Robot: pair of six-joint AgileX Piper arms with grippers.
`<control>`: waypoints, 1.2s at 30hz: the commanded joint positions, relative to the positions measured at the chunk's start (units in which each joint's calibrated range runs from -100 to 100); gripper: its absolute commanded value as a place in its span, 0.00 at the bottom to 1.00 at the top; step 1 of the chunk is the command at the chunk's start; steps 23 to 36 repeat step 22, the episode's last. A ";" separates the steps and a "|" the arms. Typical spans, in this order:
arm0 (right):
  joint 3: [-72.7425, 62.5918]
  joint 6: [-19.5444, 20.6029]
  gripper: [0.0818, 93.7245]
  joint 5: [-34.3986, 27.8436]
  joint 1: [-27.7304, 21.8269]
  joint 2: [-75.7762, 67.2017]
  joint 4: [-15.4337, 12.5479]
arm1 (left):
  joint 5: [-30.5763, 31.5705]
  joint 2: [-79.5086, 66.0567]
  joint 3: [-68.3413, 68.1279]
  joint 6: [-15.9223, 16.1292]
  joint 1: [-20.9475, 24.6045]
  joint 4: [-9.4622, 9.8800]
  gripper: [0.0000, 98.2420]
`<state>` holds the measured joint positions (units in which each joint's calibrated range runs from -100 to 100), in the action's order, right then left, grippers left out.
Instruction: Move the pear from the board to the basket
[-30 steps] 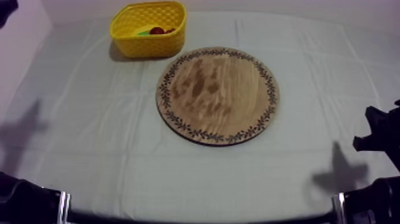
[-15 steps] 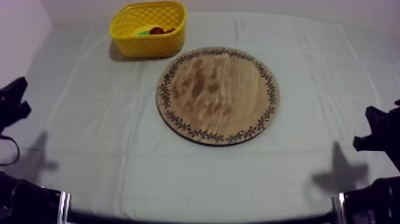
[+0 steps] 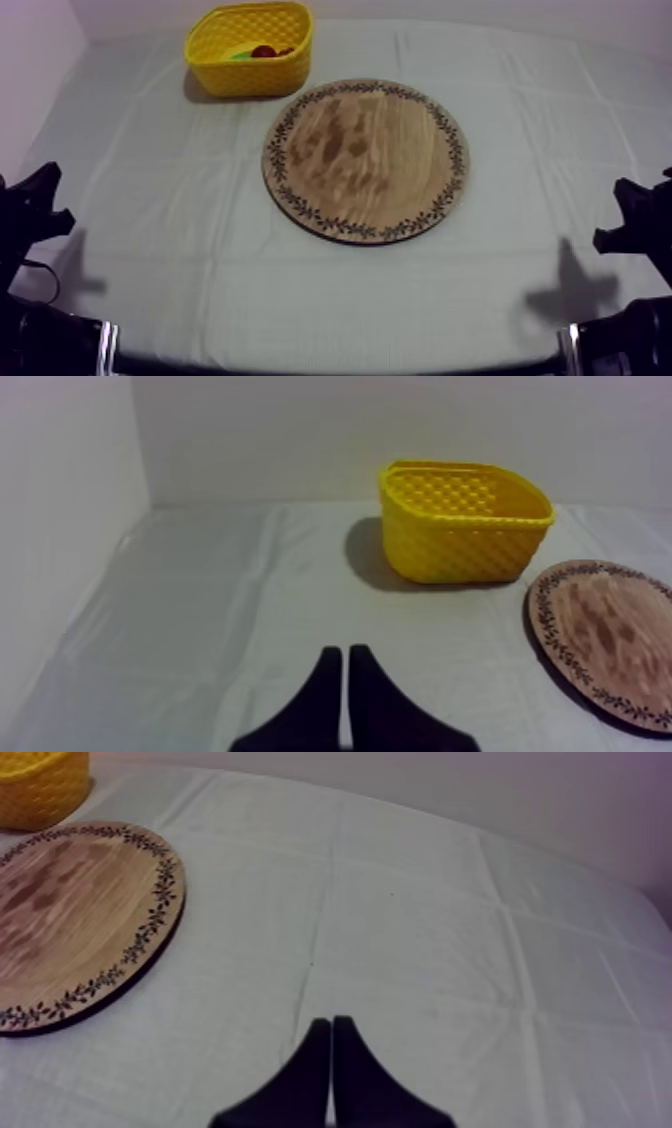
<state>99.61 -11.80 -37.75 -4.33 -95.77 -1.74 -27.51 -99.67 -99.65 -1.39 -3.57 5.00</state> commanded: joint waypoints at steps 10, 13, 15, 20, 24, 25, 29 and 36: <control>0.05 0.00 0.00 0.01 0.04 0.01 0.01 | -0.75 -0.32 -0.34 -0.97 0.70 -1.14 0.00; 0.05 0.00 0.00 0.01 0.04 0.01 0.01 | -1.61 -0.33 -0.34 -1.10 0.71 -1.38 0.00; 0.05 0.00 0.00 0.01 0.04 0.01 0.01 | -1.84 -0.33 -0.35 -1.24 0.71 -1.47 0.00; 0.05 0.00 0.00 0.01 0.04 0.01 0.01 | -2.14 -0.33 -0.35 -1.03 0.73 -1.48 0.00; 0.05 0.00 0.00 0.01 0.04 0.01 0.01 | -2.21 -0.33 -0.35 -0.77 0.76 -1.45 0.00; 0.05 0.00 0.00 0.01 0.04 0.01 0.01 | -2.21 -0.33 -0.35 -0.77 0.76 -1.45 0.00; 0.05 0.00 0.00 0.01 0.04 0.01 0.01 | -2.21 -0.33 -0.35 -0.77 0.76 -1.45 0.00; 0.05 0.00 0.00 0.01 0.04 0.01 0.01 | -2.21 -0.33 -0.35 -0.77 0.76 -1.45 0.00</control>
